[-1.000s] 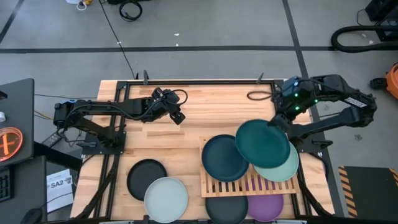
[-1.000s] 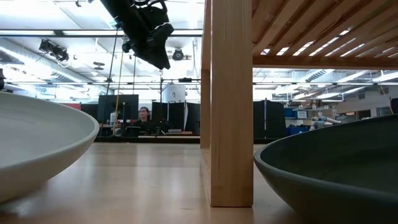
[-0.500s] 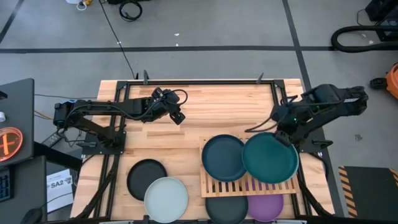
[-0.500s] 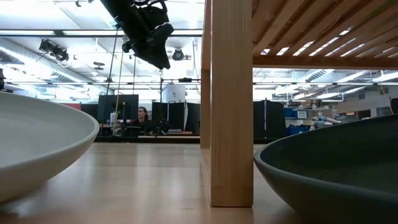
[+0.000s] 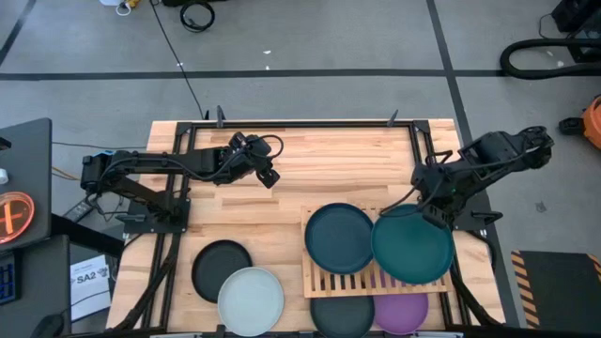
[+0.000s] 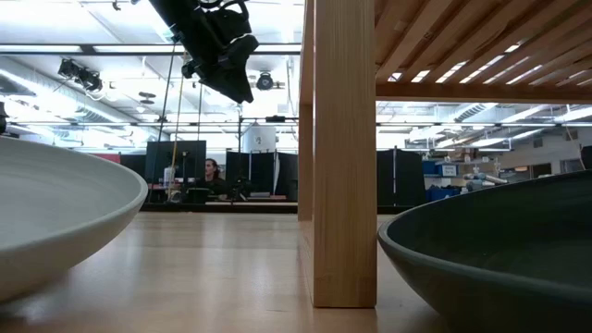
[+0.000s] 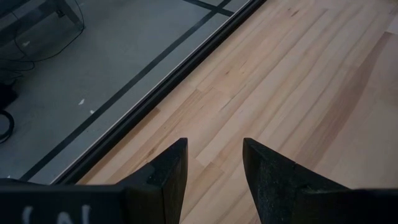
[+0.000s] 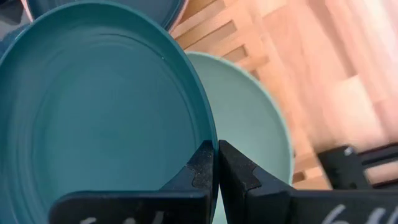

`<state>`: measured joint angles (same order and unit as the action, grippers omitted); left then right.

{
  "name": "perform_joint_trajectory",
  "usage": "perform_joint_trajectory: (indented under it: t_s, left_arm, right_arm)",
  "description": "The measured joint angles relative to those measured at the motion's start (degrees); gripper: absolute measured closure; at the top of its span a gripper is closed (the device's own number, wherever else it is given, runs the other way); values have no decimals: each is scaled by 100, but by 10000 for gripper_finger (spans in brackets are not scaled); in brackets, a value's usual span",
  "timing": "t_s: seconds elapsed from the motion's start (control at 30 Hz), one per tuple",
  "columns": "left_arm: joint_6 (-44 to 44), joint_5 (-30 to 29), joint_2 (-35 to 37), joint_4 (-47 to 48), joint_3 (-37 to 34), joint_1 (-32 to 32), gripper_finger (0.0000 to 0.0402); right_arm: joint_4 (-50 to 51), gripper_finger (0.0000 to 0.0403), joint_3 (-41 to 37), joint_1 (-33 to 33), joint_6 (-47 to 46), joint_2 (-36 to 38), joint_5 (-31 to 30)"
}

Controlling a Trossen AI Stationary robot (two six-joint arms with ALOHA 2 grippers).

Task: Place and stack plates onto a shelf
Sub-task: Stack the dark green plate on top of the light green plate

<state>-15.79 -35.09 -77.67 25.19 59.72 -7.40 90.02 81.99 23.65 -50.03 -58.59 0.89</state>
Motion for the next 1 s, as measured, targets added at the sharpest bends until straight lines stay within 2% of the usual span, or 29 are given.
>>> perform_joint_trajectory:
  t_s: [0.23, 0.6, 0.77, 1.0]
  left_arm:
    - [4, 0, 0, 0, 0, 0, 241]
    - [4, 0, 0, 2, 0, 0, 241]
    - [-1, -2, 0, -1, 0, 0, 241]
    - [-4, 0, 0, -2, 0, 0, 241]
  right_arm:
    - [1, 385, -2, 43, 688, 67, -431]
    - [0, 385, -4, 40, 1557, 266, -403]
    - [-1, 385, -312, 40, 2121, 262, -400]
    - [-1, 385, -659, 40, 2232, 264, -457]
